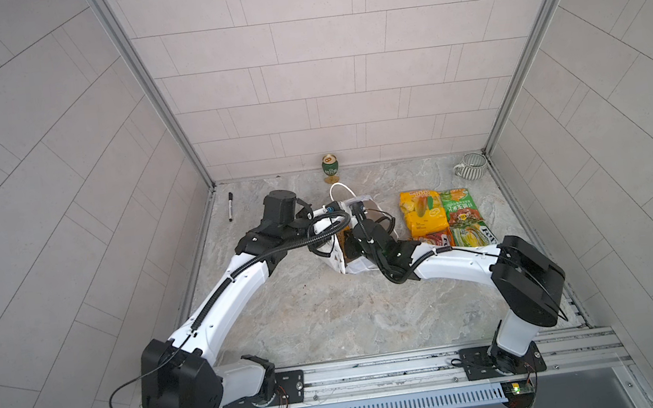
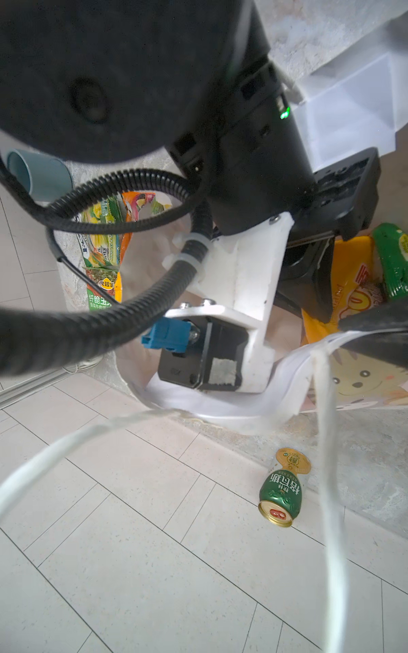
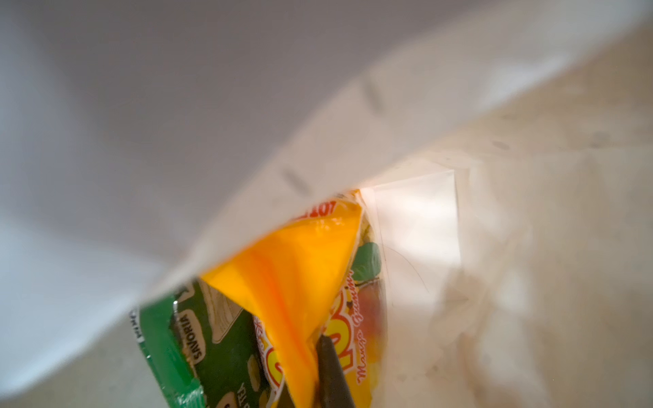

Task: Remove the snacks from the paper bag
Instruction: 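Grasp the yellow LOT 100 pack inside the bag with the right gripper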

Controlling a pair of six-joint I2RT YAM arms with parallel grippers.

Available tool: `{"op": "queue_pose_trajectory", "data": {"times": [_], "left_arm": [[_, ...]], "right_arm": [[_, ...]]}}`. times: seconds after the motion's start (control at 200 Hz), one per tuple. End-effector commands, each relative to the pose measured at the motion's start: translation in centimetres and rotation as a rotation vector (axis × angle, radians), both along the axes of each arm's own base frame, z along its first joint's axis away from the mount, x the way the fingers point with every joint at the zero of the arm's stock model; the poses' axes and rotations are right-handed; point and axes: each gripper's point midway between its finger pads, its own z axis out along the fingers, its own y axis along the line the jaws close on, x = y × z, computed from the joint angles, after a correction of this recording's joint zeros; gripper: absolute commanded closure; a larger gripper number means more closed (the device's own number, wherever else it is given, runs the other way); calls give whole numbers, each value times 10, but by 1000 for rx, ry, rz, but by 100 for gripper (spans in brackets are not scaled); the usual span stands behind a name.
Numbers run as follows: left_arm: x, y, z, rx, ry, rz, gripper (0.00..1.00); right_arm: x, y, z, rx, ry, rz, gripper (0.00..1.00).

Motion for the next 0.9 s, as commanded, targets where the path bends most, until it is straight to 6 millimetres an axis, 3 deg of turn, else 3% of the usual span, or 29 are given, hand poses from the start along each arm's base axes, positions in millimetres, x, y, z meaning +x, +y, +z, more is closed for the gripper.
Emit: {"op": "queue_pose_trajectory", "data": {"times": [0.0, 0.53, 0.891], "left_arm": [[-17, -11, 20, -56, -46, -88, 100], [-12, -7, 7, -7, -37, -69, 100], [-12, -9, 6, -8, -31, -80, 100]], "right_arm": [[-6, -16, -18, -81, 34, -8, 97], [-36, -19, 62, 12, -110, 153, 100], [-56, -39, 107, 20, -193, 182, 100]]}}
